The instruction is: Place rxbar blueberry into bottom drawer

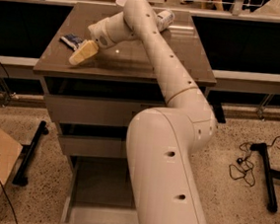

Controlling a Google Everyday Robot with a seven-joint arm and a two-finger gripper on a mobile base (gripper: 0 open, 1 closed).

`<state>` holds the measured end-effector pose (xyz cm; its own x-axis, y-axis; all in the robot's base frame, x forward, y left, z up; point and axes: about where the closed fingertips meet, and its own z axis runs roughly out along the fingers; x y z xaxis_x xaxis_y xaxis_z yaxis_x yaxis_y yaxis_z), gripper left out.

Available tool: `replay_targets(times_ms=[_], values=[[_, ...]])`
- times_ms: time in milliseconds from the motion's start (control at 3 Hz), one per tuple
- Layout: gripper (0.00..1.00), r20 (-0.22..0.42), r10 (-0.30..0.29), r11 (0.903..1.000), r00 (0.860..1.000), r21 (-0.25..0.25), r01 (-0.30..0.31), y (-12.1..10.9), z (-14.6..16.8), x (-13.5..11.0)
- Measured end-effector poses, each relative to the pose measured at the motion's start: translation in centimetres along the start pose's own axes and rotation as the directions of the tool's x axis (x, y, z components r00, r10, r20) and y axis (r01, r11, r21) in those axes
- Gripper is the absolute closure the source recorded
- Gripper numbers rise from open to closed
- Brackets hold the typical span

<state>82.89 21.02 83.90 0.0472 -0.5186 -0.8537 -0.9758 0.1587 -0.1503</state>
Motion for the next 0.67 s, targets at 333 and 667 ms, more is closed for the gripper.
replay_targets(times_ms=[333,667], values=[[0.0,0.08,0.011,0.9999,0.997,-0.011,-0.01,-0.5,2.4,-0.7],[0.03,0.171,0.071,0.9971,0.983,-0.041,-0.065,-0.9,5.0,-0.5]])
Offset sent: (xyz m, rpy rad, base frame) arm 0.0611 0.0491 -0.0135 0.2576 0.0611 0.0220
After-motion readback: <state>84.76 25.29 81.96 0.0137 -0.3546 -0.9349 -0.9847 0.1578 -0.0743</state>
